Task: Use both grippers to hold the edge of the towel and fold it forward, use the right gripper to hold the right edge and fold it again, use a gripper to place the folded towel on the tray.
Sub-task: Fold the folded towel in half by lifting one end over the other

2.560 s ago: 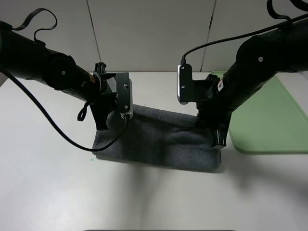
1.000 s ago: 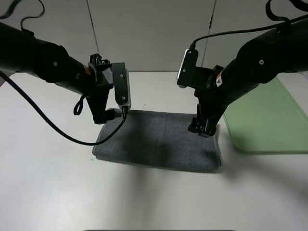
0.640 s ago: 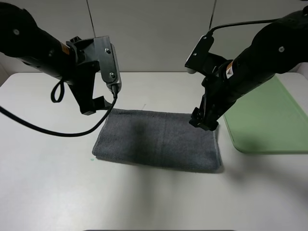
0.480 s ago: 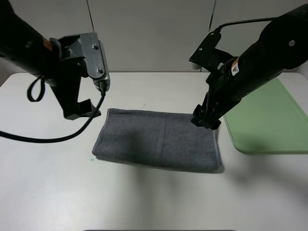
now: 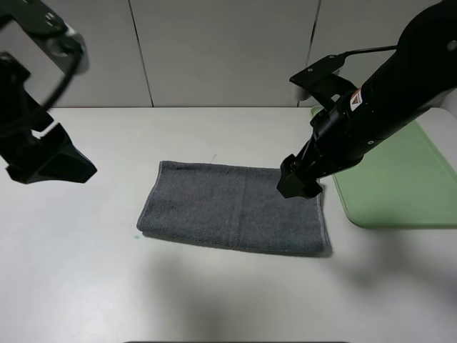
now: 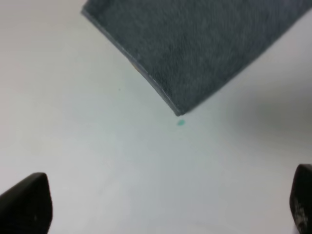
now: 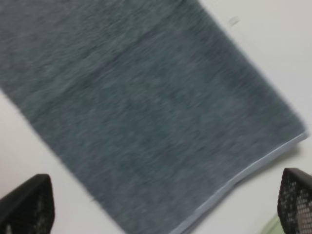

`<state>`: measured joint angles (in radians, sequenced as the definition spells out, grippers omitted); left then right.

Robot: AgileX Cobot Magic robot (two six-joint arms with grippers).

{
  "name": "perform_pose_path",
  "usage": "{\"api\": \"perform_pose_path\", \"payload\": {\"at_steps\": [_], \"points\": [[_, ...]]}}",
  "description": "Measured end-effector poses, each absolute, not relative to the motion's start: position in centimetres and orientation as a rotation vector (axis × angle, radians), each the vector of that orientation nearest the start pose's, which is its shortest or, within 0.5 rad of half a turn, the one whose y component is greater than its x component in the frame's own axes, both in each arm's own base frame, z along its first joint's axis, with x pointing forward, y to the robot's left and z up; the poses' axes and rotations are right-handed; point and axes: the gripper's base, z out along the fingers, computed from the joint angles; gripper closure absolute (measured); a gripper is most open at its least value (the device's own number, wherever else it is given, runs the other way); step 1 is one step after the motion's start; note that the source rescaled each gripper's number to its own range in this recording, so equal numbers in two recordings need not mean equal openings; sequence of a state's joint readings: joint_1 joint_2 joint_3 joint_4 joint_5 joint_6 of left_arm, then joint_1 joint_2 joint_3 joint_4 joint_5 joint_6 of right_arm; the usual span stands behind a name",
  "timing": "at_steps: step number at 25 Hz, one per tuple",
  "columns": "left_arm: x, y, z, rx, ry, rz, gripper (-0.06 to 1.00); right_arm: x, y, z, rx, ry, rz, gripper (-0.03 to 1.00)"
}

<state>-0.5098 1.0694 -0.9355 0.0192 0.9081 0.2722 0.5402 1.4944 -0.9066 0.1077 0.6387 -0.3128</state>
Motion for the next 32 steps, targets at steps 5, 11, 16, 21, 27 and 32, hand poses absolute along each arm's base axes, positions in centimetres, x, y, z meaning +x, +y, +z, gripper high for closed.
{"api": "perform_pose_path", "payload": {"at_steps": [5, 11, 16, 21, 27, 32], "points": [[13.5, -7.9, 35.2, 0.799, 2.227, -0.211, -0.04, 23.8, 15.2, 22.3, -1.024, 2.557, 0.211, -0.03], [7.7, -4.9, 34.8, 0.636, 2.117, -0.323, -0.04, 23.7, 15.2, 22.2, -1.028, 2.57, 0.214, -0.03], [3.6, -2.6, 33.3, 0.521, 1.966, -0.397, -0.04, 23.7, 15.2, 22.2, -1.028, 2.57, 0.214, -0.03], [0.8, -1.0, 31.5, 0.468, 1.826, -0.436, -0.04, 23.7, 15.2, 22.2, -1.027, 2.571, 0.214, -0.03], [0.1, -0.6, 29.1, 0.43, 1.817, -0.46, -0.04, 23.7, 15.2, 22.2, -1.027, 2.572, 0.215, -0.03], [0.5, -0.2, 28.9, 0.356, 1.826, -0.425, -0.04, 23.7, 15.3, 22.3, -1.014, 2.577, 0.231, -0.03]]}}
